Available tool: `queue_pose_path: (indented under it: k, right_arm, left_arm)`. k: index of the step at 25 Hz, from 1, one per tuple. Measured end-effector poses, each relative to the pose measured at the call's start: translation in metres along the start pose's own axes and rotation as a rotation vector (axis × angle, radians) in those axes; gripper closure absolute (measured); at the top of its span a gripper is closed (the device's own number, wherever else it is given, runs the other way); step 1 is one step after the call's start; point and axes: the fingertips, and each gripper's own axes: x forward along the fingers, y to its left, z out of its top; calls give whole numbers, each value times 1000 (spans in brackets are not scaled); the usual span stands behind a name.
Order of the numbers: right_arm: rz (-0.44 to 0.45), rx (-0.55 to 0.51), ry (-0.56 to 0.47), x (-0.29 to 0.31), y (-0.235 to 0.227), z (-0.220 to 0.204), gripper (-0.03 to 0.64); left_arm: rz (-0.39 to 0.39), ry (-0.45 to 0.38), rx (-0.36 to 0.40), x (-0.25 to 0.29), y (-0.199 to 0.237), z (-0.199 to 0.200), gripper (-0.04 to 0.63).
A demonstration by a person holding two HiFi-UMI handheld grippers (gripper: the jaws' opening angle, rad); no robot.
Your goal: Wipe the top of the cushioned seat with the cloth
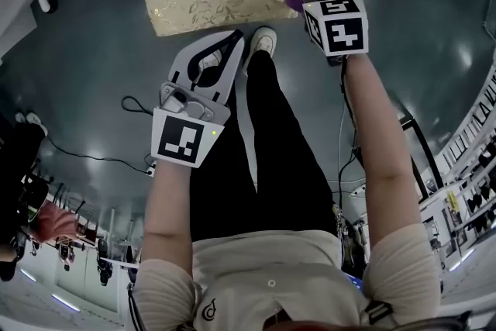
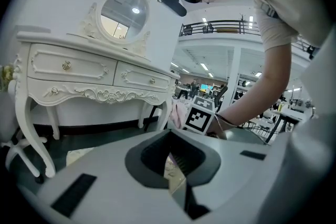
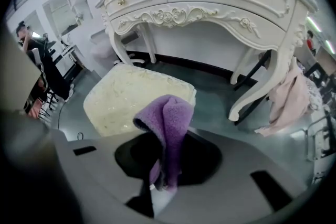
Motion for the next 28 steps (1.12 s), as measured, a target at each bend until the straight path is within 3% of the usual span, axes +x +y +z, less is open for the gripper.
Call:
queue_pose_path:
  k: [6,12,17,22,28]
  right_arm:
    - [54,23,-34,-1,73,4,537]
    - [169,-23,-20,17,171,22,537]
    - [237,-70,-18,30,230,40,537]
    - [283,-115,-4,48,281,56,537]
    - [298,-109,9,71,309,70,538]
  left_arm:
    - [-18,42,64,-44,14,-18,583]
    - [72,20,12,-103,51,-28,583]
    - [99,63,56,-143,69,-46,581]
    - [143,63,27,-175,95,-58,583]
    - [193,37,-44,-193,123,-67,583]
